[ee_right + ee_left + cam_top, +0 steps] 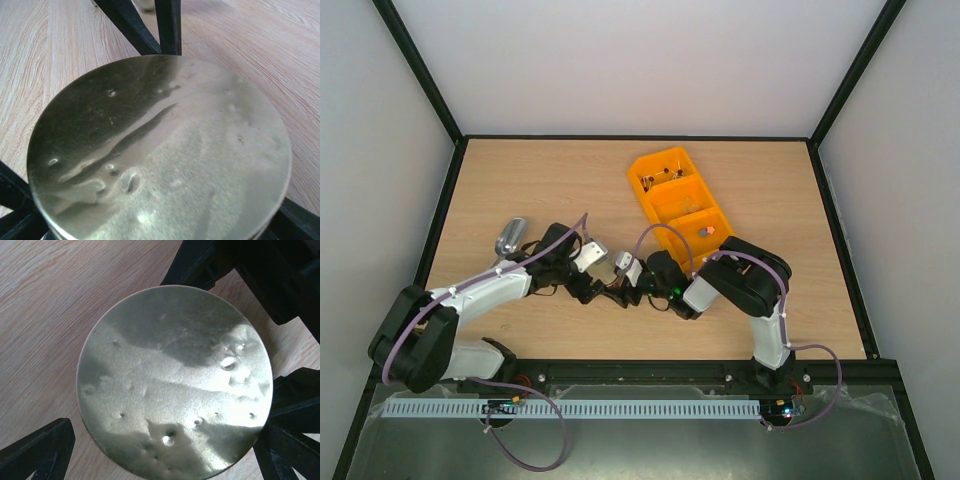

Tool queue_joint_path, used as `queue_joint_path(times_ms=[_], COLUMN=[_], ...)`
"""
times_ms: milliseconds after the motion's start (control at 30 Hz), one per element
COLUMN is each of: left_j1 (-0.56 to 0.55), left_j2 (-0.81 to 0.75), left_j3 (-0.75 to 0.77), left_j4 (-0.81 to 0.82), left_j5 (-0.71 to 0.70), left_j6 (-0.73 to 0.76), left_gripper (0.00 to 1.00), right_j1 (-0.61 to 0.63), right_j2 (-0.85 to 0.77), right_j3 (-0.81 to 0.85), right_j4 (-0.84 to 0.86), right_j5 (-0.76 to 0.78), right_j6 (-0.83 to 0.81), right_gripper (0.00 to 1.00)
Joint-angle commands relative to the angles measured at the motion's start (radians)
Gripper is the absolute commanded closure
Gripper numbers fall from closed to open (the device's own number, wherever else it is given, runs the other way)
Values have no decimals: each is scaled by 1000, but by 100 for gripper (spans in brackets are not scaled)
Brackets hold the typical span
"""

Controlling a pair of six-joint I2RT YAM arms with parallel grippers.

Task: Pack the candies

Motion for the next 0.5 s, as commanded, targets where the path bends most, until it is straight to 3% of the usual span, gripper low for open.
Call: queue_joint_path(times_ms=[0,233,467], left_j1=[-3,19,17], left_j2=[-7,-46,8], left_j3=[8,-12,-2], left_j4=[119,110,74], left_j5=[62,164,71], left_j6=[-40,31,44], left_gripper=[1,1,1], right_j1=[20,21,21], right_j2=[23,17,13], right_j3=[-7,-29,-28], right_j4=[-46,-40,-44], right_j5=[-42,-59,-54], right_j6=[22,7,8], right_gripper=[99,99,99])
